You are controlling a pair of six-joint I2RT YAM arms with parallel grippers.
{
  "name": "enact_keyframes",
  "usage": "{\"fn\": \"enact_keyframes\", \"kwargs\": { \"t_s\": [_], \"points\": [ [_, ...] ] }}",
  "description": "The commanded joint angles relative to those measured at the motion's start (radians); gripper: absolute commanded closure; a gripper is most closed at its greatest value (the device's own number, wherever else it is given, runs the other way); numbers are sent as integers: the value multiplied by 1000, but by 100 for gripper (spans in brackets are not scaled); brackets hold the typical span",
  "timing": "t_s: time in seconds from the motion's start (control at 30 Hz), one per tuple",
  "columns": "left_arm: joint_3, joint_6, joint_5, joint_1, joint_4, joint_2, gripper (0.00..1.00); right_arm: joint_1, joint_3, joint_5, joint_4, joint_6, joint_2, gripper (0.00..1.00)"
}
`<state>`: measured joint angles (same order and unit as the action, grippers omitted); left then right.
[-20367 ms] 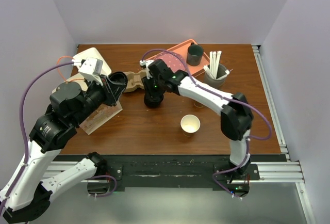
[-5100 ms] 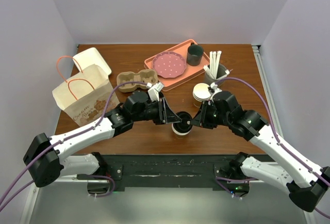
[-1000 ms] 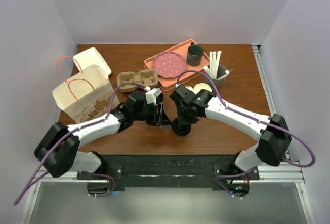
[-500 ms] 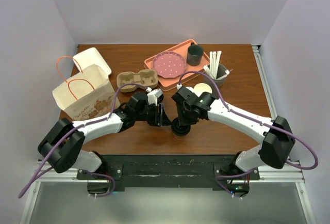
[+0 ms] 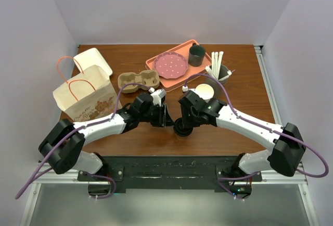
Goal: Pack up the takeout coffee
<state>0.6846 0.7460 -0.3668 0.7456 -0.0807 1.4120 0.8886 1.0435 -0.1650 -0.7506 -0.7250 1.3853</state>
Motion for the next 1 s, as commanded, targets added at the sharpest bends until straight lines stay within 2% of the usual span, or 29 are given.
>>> {"fn": "enact_keyframes", "kwargs": {
  "t_s": [0.0, 0.3, 0.47, 0.7, 0.97],
  "points": [
    [-54, -25, 193, 31, 154, 81, 62, 6, -109, 19, -15, -4, 72, 72],
    [-103, 24, 243, 74, 174, 79, 64, 6, -187, 35, 30, -24, 49, 72],
    [-39, 4, 265, 72, 252, 67, 61, 6, -185, 24, 33, -14, 54, 72],
    [165, -51, 259, 72, 354, -41, 52, 6, -28, 12, -7, 27, 32, 71],
    [207, -37, 244, 69, 363, -71, 50, 3, 76, 33, 10, 145, 20, 66]
  ]
}}
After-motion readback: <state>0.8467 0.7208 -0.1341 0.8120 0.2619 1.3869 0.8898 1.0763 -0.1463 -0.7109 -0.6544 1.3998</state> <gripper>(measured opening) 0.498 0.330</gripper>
